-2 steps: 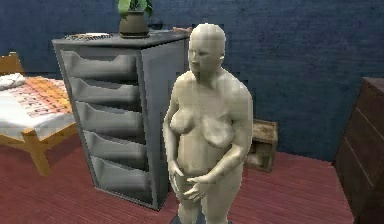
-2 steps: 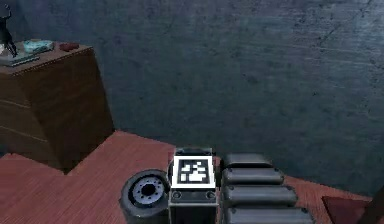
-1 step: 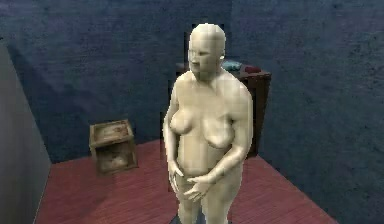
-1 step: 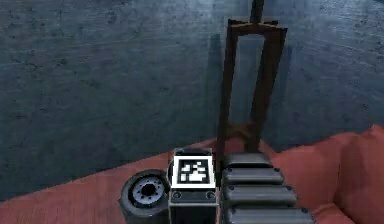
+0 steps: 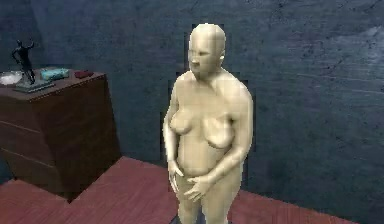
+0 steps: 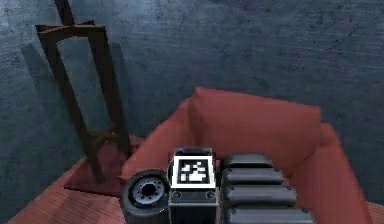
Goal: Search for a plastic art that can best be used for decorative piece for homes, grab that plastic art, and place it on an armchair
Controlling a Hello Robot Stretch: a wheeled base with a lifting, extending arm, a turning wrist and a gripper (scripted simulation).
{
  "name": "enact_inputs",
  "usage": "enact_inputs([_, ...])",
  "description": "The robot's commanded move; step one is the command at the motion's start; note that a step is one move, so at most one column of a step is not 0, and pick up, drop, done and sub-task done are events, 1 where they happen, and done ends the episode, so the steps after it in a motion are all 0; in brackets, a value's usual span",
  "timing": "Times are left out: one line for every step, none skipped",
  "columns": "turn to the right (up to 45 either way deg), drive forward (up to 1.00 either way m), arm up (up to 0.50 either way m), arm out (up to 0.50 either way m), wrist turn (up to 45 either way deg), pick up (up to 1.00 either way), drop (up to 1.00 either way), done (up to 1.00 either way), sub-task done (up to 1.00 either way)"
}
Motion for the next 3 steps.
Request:
enact_inputs([33.0,0.0,0.0,0.0,0.0,0.0,0.0,0.0,0.0])
enact_inputs([0.0,0.0,0.0,0.48,0.0,0.0,0.0,0.0,0.0])
enact_inputs([0.0,0.0,0.0,0.0,45.0,0.0,0.0,0.0,0.0])
